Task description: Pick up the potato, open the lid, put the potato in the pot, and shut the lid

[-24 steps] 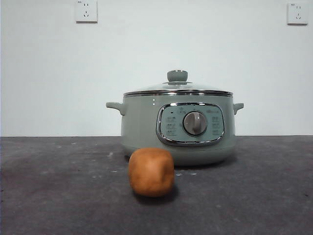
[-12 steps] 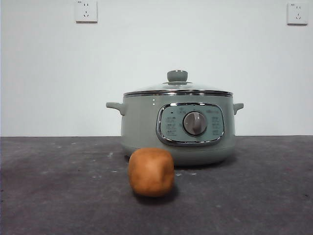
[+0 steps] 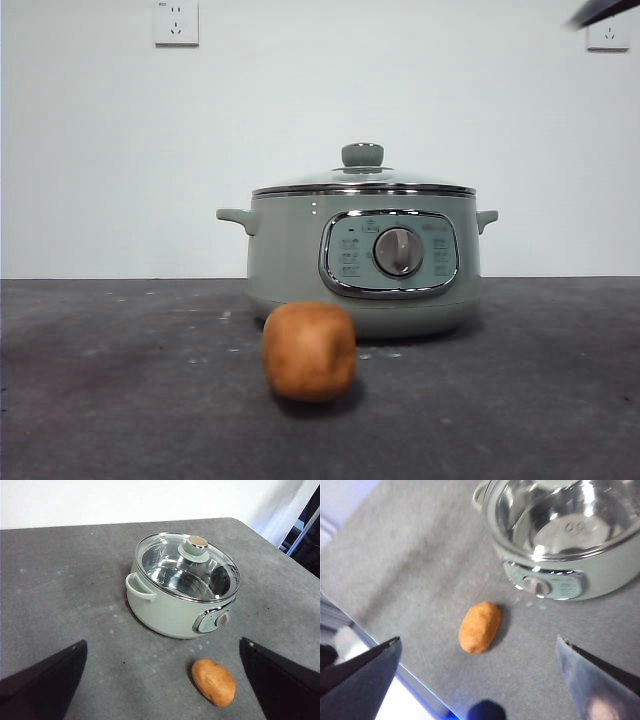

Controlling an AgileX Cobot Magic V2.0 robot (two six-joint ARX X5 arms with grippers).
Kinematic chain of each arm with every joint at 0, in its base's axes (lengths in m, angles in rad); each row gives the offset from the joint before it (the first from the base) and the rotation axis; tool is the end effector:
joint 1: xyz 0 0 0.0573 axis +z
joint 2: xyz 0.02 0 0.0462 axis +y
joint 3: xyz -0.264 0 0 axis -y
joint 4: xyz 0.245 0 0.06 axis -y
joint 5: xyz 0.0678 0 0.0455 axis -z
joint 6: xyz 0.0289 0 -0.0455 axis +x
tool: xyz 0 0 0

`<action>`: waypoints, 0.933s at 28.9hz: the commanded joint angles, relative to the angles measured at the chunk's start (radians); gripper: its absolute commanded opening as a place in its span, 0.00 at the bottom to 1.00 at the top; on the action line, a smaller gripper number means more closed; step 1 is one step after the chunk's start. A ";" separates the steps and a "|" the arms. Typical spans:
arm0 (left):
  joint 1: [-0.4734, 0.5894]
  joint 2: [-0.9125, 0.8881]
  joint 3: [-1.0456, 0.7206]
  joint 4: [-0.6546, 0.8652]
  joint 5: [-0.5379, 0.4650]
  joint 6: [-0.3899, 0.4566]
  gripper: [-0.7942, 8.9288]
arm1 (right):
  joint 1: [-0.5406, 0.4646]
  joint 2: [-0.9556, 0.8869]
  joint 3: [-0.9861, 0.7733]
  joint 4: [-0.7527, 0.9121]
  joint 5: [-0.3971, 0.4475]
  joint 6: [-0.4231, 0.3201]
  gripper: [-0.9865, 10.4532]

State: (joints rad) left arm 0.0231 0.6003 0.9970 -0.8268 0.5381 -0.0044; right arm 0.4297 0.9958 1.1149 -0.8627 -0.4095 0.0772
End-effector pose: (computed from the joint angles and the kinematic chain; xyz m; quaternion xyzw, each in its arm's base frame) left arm 0.0894 -0.0127 0.3640 -0.0612 0.2056 -0.2483 0.9446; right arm 0.1606 0.0863 0.3499 0.0292 0.3777 0.3653 0.8504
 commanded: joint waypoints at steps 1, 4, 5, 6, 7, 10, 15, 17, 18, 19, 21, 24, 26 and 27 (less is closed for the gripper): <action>-0.002 0.002 0.007 0.005 0.004 -0.003 0.76 | 0.117 0.075 0.002 0.042 0.090 0.058 0.63; -0.002 0.004 0.007 0.006 0.004 -0.003 0.76 | 0.214 0.169 0.002 0.092 0.160 0.100 0.63; -0.002 0.005 0.008 0.005 0.004 -0.003 0.76 | 0.241 0.203 0.002 0.109 0.178 0.114 0.63; -0.002 0.005 0.008 0.005 0.004 -0.003 0.76 | 0.265 0.230 0.002 0.121 0.192 0.126 0.63; -0.002 0.005 0.008 0.005 0.003 -0.002 0.76 | 0.292 0.266 0.002 0.135 0.211 0.141 0.63; -0.002 0.005 0.008 0.006 0.000 -0.002 0.76 | 0.364 0.360 0.002 0.171 0.274 0.180 0.63; -0.003 0.009 0.007 0.006 0.000 -0.002 0.76 | 0.438 0.499 0.002 0.211 0.333 0.228 0.63; -0.003 0.011 0.008 0.006 0.001 -0.003 0.76 | 0.456 0.548 0.002 0.236 0.349 0.246 0.63; -0.003 0.011 0.008 0.006 0.001 -0.003 0.76 | 0.462 0.568 0.002 0.247 0.361 0.258 0.63; -0.003 0.012 0.008 0.005 0.001 -0.003 0.76 | 0.469 0.600 0.002 0.265 0.381 0.273 0.63; -0.003 0.013 0.008 0.005 0.001 -0.003 0.76 | 0.473 0.658 0.002 0.286 0.414 0.293 0.63; -0.003 0.013 0.008 0.005 0.002 -0.003 0.76 | 0.473 0.726 0.002 0.307 0.444 0.294 0.60; -0.003 0.013 0.008 0.005 0.002 -0.003 0.76 | 0.473 0.755 0.002 0.333 0.444 0.293 0.46; -0.003 0.015 0.008 0.005 0.002 -0.003 0.76 | 0.473 0.763 0.002 0.346 0.437 0.293 0.43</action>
State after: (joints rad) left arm 0.0231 0.6151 0.9970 -0.8268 0.5373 -0.0044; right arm 0.9020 1.7515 1.1149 -0.5201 0.0246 0.3603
